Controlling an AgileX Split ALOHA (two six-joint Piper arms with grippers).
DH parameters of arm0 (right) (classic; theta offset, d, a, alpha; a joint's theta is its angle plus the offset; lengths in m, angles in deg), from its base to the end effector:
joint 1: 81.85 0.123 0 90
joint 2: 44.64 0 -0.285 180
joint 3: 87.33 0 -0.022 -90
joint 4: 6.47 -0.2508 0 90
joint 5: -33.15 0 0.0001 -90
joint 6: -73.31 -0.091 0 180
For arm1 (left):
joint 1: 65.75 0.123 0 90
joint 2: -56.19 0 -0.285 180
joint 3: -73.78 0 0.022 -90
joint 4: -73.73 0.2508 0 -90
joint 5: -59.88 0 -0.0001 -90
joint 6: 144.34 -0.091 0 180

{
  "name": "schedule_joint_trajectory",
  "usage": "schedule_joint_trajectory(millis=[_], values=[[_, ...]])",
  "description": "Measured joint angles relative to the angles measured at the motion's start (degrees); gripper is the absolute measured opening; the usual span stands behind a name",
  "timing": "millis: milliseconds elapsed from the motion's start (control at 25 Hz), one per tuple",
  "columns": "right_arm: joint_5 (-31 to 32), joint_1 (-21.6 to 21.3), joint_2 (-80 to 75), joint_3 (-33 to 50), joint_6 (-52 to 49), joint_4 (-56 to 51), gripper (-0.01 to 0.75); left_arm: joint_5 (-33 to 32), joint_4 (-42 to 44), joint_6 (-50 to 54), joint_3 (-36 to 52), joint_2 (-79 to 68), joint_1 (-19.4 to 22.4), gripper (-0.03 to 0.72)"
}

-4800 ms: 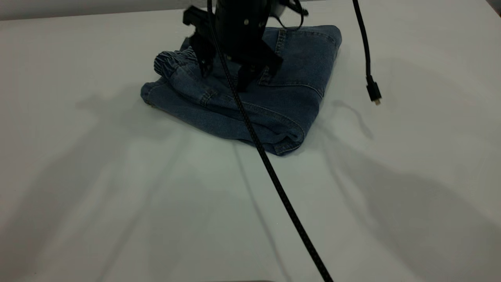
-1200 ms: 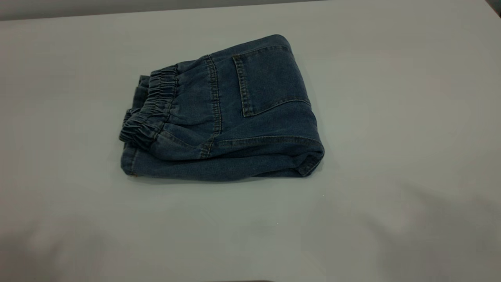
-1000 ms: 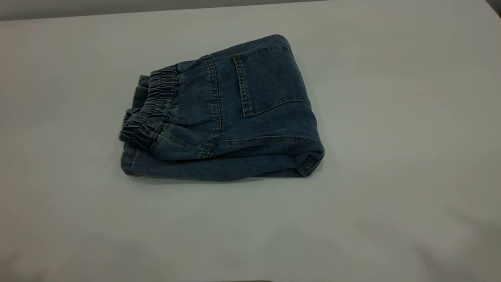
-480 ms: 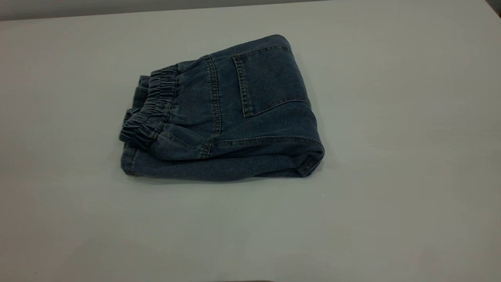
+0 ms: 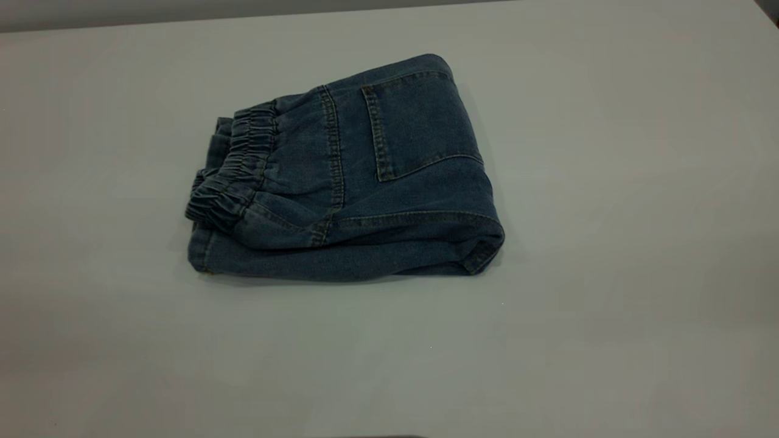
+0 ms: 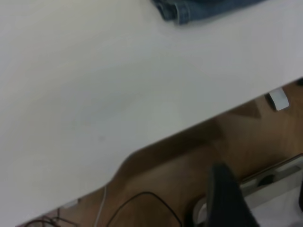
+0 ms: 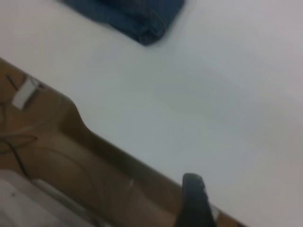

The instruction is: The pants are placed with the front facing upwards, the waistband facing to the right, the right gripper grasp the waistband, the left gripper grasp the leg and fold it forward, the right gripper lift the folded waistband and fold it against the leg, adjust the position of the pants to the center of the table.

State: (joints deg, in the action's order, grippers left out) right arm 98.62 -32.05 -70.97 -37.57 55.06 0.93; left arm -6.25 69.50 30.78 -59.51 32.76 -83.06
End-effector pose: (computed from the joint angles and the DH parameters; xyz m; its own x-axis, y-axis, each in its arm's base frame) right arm 0.0334 0.0229 0.2604 -0.6728 -0.3937 -0.6264 -0.5547 0.8287 0.0749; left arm 0.0265 -0.0147 0.2766 -0.6693 0.2663 -0.6936 0.3790 0.9254 -0.0104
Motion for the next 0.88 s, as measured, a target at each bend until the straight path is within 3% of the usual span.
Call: schedule_joint_trajectory(millis=[880], values=[[-0.05, 0.00, 3.30, 0.07, 0.62, -1.72, 0.470, 1.66, 0.05, 0.76, 2.29, 4.56, 0.00, 0.333]])
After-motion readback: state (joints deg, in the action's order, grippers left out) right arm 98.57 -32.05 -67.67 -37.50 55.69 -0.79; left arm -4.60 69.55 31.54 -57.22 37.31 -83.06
